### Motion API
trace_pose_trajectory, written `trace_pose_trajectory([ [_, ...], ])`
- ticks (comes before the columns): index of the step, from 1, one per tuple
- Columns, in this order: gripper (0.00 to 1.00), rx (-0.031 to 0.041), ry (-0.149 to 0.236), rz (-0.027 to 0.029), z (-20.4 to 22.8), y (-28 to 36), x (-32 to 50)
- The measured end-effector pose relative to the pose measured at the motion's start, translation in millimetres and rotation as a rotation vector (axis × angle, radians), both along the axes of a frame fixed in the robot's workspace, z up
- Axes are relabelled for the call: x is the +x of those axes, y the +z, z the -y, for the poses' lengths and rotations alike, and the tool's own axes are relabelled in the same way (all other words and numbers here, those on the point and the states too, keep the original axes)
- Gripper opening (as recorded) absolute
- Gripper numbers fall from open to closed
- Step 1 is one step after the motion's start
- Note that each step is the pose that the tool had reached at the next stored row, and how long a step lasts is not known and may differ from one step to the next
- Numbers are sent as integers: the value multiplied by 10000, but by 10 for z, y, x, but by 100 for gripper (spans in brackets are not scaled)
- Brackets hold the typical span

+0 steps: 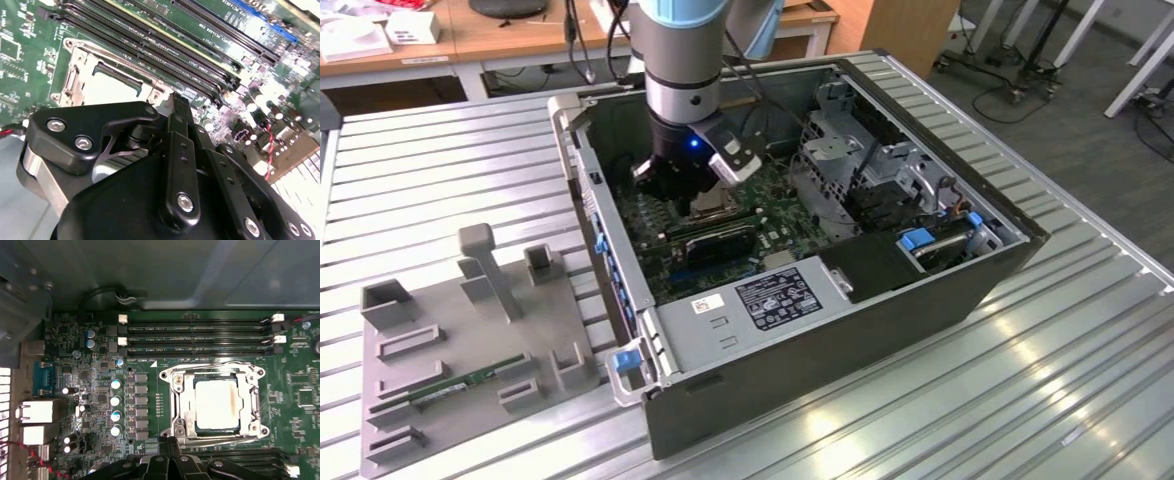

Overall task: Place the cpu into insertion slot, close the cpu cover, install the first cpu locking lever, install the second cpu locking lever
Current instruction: 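Install the second cpu locking lever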

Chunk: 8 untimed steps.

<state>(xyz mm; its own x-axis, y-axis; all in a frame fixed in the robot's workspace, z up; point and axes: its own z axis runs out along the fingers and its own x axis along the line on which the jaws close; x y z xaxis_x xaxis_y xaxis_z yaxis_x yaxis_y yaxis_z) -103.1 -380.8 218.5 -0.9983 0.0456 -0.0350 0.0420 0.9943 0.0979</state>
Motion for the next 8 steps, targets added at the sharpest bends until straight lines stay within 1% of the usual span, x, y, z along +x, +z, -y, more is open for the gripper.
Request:
trace_pose_trajectory([
  [3, 11, -11, 0, 0, 0, 76, 0],
  [5, 11, -17, 0, 1, 0, 114, 0],
  [8, 11, -18, 0, 2, 0, 131, 0],
])
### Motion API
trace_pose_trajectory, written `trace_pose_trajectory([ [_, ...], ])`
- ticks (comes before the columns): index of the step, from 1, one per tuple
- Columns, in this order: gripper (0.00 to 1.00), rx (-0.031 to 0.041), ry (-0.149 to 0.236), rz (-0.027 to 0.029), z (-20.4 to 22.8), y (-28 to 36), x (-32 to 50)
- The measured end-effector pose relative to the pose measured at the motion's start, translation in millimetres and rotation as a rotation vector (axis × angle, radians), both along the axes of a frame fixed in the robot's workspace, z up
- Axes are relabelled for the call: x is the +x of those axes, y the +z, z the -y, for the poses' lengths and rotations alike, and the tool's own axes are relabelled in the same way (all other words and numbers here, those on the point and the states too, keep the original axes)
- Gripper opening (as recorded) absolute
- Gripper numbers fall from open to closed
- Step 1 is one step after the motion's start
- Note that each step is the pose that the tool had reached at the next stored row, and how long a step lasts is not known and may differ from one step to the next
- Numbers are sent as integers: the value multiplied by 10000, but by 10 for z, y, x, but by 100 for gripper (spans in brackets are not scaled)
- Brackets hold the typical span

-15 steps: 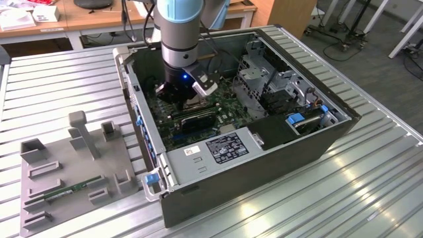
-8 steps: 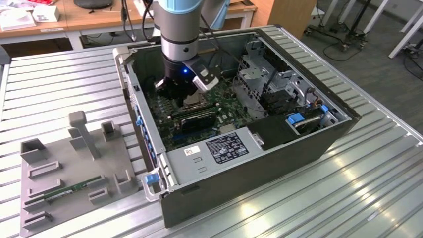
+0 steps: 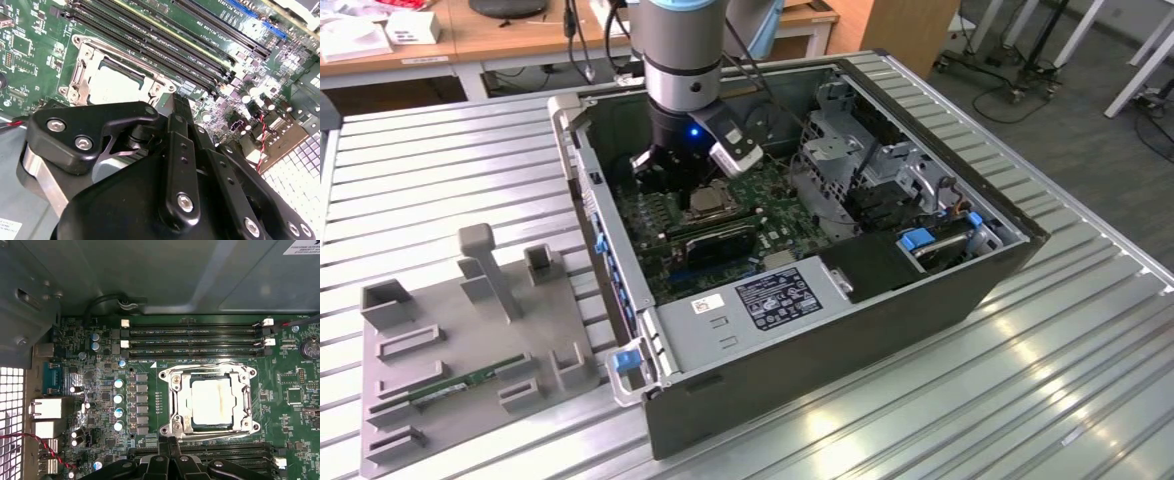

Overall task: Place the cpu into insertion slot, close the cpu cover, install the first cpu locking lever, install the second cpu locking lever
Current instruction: 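Install the second cpu locking lever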

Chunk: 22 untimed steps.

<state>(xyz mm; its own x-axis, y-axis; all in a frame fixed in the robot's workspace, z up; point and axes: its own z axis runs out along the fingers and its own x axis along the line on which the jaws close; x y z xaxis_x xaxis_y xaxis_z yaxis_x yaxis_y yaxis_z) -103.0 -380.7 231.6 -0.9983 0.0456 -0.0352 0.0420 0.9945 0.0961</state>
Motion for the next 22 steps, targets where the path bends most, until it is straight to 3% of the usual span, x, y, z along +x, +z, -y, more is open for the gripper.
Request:
trace_pose_trajectory([
  [11, 11, -22, -1, -3, 0, 3, 6],
  [13, 11, -96, -1, -10, 0, 3, 14],
  [16, 11, -327, 1, -14, -2, 3, 26],
  [22, 11, -358, 1, -14, -18, 2, 111],
])
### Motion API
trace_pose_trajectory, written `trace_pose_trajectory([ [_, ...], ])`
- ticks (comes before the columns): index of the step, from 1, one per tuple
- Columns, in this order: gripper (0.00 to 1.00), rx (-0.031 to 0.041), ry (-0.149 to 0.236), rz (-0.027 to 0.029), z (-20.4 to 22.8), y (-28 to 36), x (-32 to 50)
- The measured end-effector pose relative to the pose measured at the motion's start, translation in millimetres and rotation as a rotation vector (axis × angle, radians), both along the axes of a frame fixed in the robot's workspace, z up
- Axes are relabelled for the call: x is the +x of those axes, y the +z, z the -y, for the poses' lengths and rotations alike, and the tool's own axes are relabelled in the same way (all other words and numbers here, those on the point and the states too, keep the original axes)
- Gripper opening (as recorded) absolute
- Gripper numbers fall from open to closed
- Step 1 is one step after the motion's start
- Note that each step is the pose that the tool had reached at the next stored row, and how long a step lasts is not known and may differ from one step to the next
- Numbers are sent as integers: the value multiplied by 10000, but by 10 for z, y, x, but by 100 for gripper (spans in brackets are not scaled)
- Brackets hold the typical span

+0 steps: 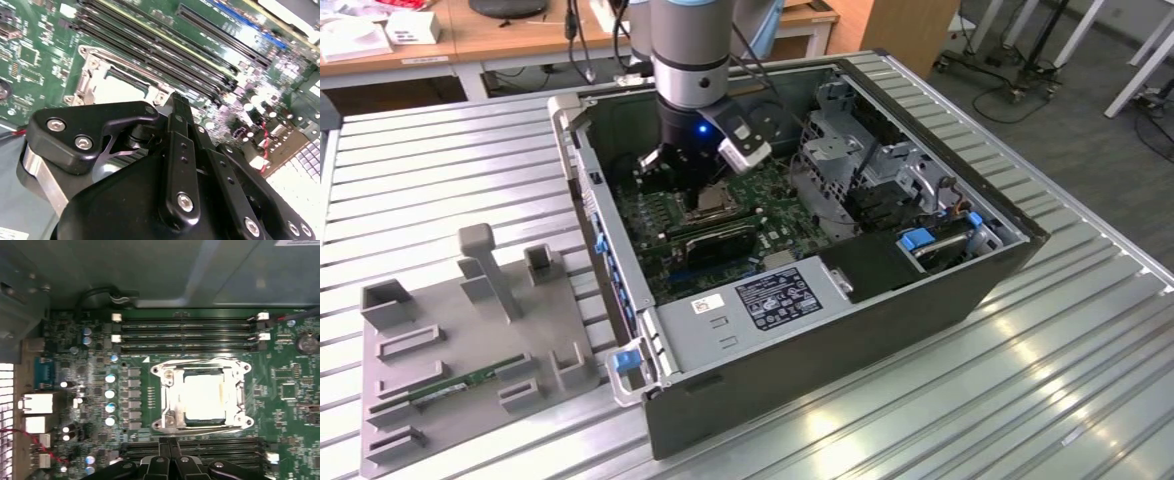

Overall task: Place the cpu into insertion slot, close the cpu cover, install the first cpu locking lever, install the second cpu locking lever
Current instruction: 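Install the second cpu locking lever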

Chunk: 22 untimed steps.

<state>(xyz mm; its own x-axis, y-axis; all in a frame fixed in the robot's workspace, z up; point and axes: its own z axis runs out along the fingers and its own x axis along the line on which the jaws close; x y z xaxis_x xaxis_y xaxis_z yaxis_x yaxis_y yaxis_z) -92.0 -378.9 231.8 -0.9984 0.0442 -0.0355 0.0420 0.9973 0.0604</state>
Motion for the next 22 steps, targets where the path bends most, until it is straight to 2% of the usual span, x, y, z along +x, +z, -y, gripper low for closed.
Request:
trace_pose_trajectory([
  [9, 11, 0, 0, -1, -24, -1, 305],
  [12, 11, 0, 0, -1, -39, -1, 331],
  [22, 11, 0, 66, -1, -218, -1, 336],
])
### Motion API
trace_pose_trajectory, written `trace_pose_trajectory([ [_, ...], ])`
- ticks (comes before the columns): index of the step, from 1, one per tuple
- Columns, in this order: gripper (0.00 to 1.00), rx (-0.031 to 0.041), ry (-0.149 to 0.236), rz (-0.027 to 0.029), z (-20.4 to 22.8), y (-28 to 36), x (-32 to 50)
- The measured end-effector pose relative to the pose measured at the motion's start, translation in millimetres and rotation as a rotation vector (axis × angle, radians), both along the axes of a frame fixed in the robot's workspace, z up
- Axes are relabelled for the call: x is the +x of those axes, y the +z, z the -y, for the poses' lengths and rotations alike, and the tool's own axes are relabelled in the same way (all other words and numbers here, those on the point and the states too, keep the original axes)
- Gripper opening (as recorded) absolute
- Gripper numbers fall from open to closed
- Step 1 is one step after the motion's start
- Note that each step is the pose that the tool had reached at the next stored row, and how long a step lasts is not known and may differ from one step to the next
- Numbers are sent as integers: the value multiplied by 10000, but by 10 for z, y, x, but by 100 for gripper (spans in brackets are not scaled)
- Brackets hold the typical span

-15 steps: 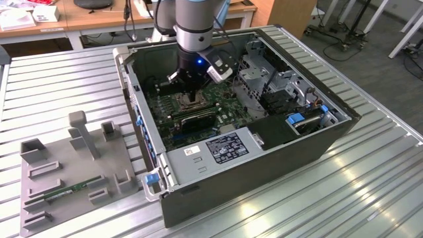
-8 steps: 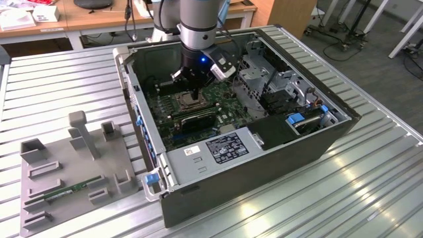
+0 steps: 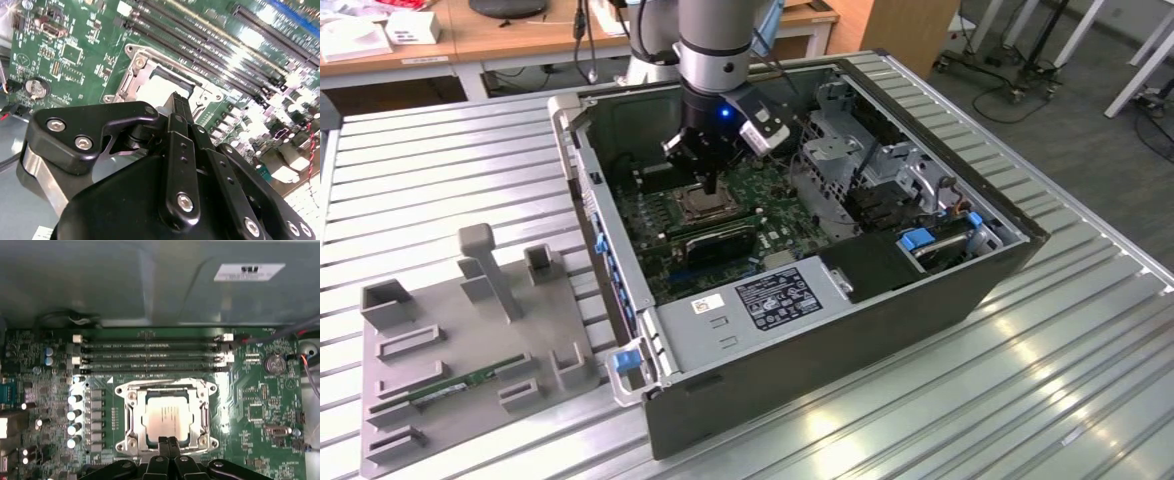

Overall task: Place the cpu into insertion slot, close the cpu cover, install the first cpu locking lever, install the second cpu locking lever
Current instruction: 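Install the second cpu locking lever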

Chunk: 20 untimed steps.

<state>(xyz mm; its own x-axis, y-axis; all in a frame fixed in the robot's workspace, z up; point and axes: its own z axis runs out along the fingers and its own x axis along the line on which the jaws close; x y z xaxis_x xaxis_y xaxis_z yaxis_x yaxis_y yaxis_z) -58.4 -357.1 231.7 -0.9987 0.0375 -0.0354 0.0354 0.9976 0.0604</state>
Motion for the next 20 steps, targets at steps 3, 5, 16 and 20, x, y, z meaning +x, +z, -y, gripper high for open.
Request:
trace_pose_trajectory([
  [3, 11, 0, 19, -1, -41, 0, 3],
  [5, 11, 1, 32, 0, -51, 0, 13],
  [16, 11, -11, 35, 0, -52, 45, 16],
  [20, 11, -18, 35, 0, -52, 98, 16],
])
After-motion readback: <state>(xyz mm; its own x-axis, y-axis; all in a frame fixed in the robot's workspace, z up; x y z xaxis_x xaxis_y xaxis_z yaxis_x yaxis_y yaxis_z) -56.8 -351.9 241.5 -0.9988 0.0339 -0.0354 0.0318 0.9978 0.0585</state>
